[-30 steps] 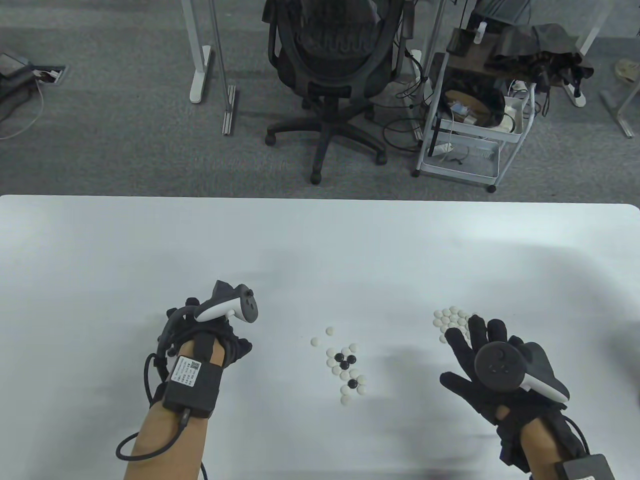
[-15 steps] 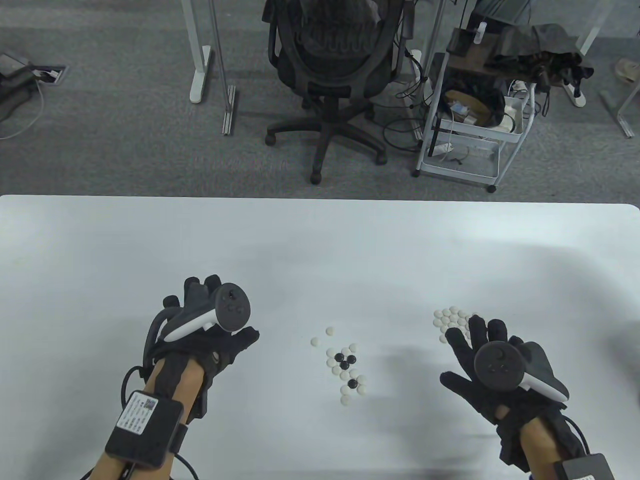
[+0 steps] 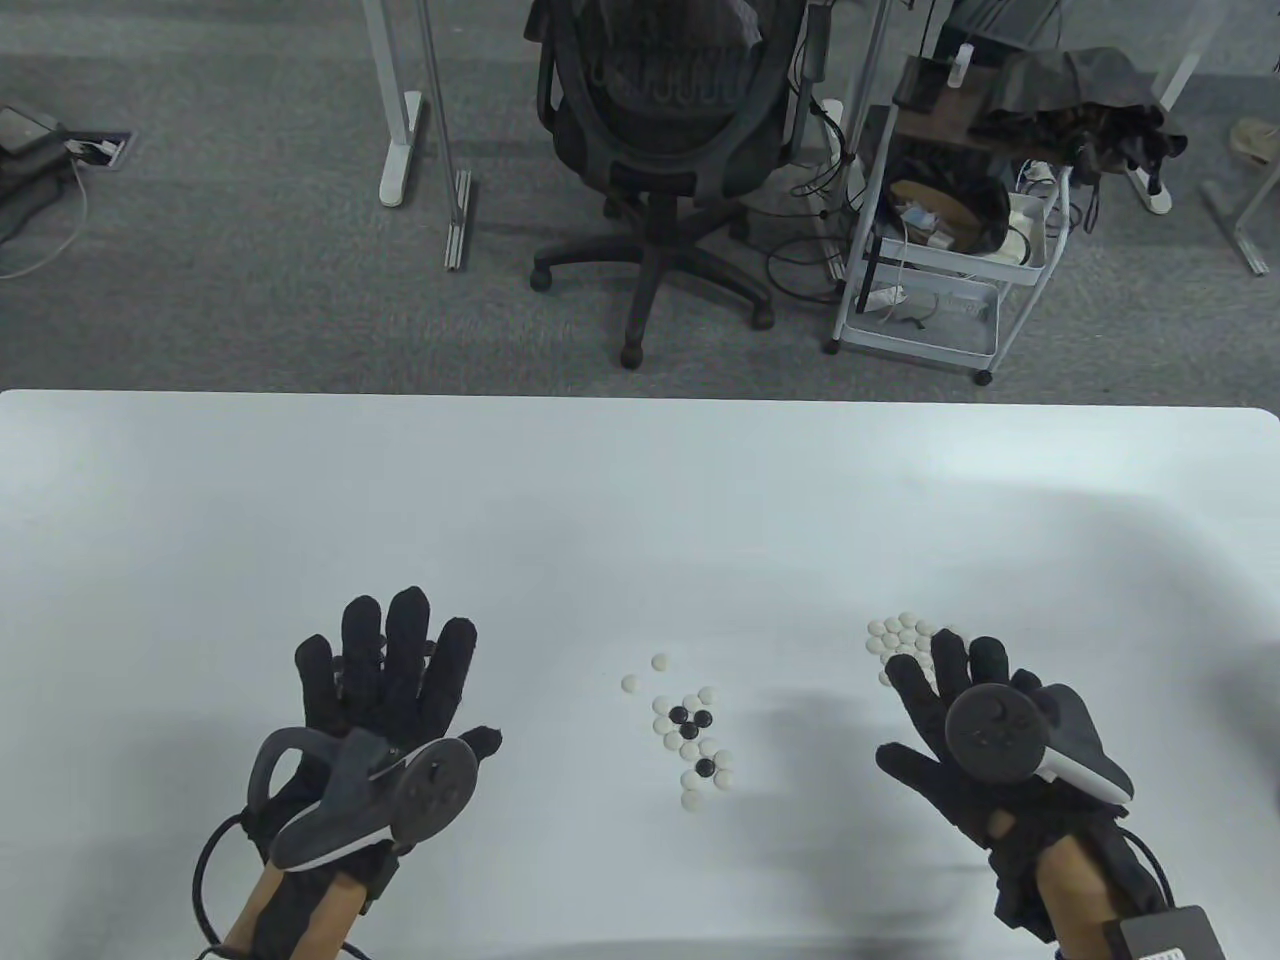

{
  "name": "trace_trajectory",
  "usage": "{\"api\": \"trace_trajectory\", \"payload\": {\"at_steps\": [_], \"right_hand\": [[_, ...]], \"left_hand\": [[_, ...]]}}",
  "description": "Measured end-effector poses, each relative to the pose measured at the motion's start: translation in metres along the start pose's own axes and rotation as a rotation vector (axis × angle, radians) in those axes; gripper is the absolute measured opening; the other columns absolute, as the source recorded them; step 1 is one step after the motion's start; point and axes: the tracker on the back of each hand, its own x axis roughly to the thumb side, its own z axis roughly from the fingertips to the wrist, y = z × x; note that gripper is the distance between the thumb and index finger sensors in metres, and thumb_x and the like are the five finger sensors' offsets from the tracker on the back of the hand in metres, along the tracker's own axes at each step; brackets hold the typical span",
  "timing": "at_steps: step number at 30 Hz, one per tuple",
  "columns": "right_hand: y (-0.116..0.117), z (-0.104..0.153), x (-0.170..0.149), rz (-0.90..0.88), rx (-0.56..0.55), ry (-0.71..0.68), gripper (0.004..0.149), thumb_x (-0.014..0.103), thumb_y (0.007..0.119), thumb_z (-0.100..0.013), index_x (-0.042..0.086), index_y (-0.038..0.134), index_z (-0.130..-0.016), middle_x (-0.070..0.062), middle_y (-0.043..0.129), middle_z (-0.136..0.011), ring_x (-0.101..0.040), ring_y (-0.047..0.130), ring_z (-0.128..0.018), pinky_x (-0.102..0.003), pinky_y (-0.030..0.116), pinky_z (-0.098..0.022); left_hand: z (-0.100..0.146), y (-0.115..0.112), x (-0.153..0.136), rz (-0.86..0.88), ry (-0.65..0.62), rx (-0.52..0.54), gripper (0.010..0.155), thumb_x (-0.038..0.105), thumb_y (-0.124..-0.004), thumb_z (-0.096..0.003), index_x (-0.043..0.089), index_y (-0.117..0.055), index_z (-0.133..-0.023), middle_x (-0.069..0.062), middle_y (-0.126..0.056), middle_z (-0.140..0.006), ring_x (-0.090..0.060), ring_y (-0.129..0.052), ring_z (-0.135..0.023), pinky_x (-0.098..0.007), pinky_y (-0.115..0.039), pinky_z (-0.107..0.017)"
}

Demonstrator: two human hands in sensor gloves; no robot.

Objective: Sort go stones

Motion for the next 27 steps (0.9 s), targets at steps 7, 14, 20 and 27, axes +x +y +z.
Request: {"api": "trace_trajectory", "payload": {"at_steps": [7, 14, 20, 27], "right_hand": [[0.006, -0.006, -0.001, 0.013, 0.011, 0.005, 0.08, 0.054, 0.047, -0.056, 0.012, 0.011, -0.113, -0.032, -0.009, -0.105, -0.057, -0.014, -0.085, -0.078, 0.002, -0.052], [0.009, -0.008, 0.0, 0.008, 0.025, 0.011, 0.08, 0.054, 0.047, -0.056, 0.012, 0.01, -0.113, -0.032, -0.009, -0.105, -0.057, -0.014, -0.085, -0.078, 0.002, -0.052], [-0.007, -0.016, 0.01, -0.094, 0.002, -0.081, 0.078, 0.054, 0.047, -0.055, 0.013, 0.014, -0.114, -0.032, -0.009, -0.106, -0.057, -0.013, -0.085, -0.078, 0.002, -0.052], [-0.089, -0.042, 0.07, -0.175, 0.011, -0.172, 0.072, 0.053, 0.047, -0.056, 0.017, 0.037, -0.117, -0.03, -0.008, -0.107, -0.058, -0.012, -0.086, -0.08, 0.003, -0.053]], "left_hand": [[0.0, -0.035, -0.01, 0.053, 0.002, -0.028, 0.077, 0.052, -0.047, -0.0629, 0.011, -0.013, -0.118, -0.034, 0.007, -0.116, -0.062, 0.01, -0.093, -0.085, -0.005, -0.055], [0.002, -0.045, -0.016, 0.087, -0.003, -0.088, 0.079, 0.054, -0.041, -0.0611, 0.009, -0.009, -0.118, -0.035, 0.011, -0.114, -0.063, 0.013, -0.092, -0.085, -0.002, -0.054], [0.004, -0.047, -0.014, 0.081, 0.0, -0.092, 0.079, 0.055, -0.041, -0.061, 0.009, -0.009, -0.118, -0.035, 0.012, -0.114, -0.063, 0.013, -0.092, -0.086, -0.003, -0.054], [-0.001, -0.053, -0.012, 0.08, -0.017, -0.129, 0.079, 0.055, -0.041, -0.061, 0.01, -0.009, -0.118, -0.036, 0.013, -0.114, -0.063, 0.015, -0.091, -0.086, -0.003, -0.054]]}}
